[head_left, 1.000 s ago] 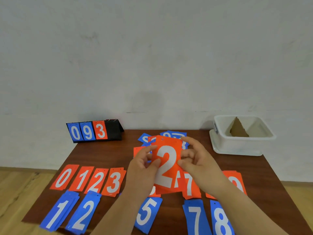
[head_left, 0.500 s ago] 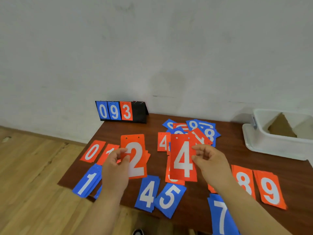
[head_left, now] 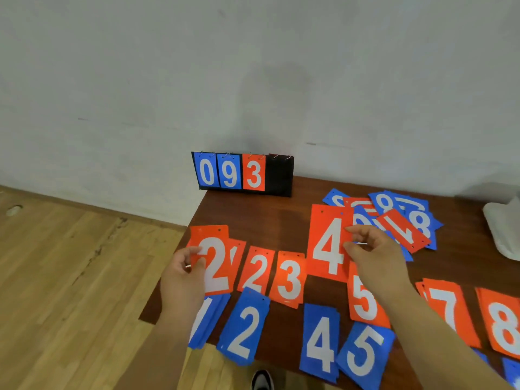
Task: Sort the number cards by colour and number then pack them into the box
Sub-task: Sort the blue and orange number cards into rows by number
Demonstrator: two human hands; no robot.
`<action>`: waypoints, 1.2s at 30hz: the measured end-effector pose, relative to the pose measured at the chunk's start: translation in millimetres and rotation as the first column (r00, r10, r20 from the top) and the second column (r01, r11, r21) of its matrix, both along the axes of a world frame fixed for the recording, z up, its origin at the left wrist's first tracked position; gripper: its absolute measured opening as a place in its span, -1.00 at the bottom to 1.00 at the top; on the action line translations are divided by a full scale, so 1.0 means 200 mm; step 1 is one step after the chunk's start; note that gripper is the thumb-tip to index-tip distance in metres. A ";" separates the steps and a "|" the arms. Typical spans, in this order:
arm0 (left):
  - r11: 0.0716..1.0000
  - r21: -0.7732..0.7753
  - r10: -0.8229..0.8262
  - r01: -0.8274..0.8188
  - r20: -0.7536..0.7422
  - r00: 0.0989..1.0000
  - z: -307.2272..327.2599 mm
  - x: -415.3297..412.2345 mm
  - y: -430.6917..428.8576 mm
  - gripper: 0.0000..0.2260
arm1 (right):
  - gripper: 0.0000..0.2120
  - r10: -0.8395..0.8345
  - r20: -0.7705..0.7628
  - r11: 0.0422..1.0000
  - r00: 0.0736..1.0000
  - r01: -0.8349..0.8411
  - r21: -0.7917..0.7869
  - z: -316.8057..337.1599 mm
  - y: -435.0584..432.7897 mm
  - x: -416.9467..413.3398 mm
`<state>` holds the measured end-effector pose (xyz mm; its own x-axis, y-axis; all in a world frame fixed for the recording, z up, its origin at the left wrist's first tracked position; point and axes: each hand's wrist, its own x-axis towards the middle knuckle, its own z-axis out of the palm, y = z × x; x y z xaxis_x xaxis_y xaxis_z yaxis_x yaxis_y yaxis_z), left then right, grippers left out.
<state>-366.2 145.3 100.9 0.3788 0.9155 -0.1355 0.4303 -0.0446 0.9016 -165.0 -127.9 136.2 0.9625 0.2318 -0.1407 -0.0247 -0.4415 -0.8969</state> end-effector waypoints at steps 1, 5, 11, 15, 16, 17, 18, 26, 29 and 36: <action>0.999 -0.011 -0.033 0.032 -0.024 0.999 -0.04 0.02 0.05 -0.85 | -0.74 -0.005 -0.010 1.000 1.000 0.004 -0.014 -0.01 0.04 0.00; 0.979 -0.056 -0.201 0.195 -0.110 0.973 -0.18 0.13 0.15 -0.84 | -0.73 -0.024 -0.041 0.997 0.999 0.021 -0.074 -0.07 0.15 -0.01; 0.854 -0.111 -0.518 0.508 -0.266 0.813 -0.43 0.36 0.17 -0.70 | -0.78 -0.123 -0.169 0.978 0.978 0.091 -0.187 -0.17 0.14 -0.06; 0.772 -0.053 -0.606 0.634 -0.363 0.708 -0.54 0.46 0.14 -0.75 | -0.79 -0.189 -0.229 0.963 0.955 0.134 -0.235 -0.25 0.11 -0.10; 0.753 -0.039 -0.617 0.657 -0.388 0.685 -0.57 0.47 0.13 -0.76 | -0.79 -0.203 -0.247 0.958 0.947 0.140 -0.249 -0.27 0.10 -0.11; 0.735 -0.032 -0.625 0.677 -0.418 0.659 -0.59 0.48 0.13 -0.76 | -0.79 -0.217 -0.261 0.955 0.941 0.149 -0.257 -0.29 0.09 -0.11; 0.717 -0.024 -0.629 0.696 -0.452 0.632 -0.60 0.48 0.12 -0.76 | -0.79 -0.230 -0.271 0.952 0.935 0.159 -0.260 -0.31 0.09 -0.11; 0.581 0.078 -0.508 0.811 -0.743 0.435 -0.65 0.46 0.10 -0.60 | -0.76 -0.280 -0.225 0.924 0.933 0.199 -0.327 -0.50 0.07 -0.02; 0.565 0.092 -0.487 0.820 -0.765 0.422 -0.65 0.47 0.07 -0.58 | -0.76 -0.232 -0.200 0.912 0.952 0.141 -0.385 -0.60 0.08 0.04; 0.530 0.099 -0.478 0.842 -0.785 0.393 -0.68 0.47 0.06 -0.56 | -0.68 -0.066 -0.156 0.802 0.986 -0.040 -0.596 -0.83 0.13 0.03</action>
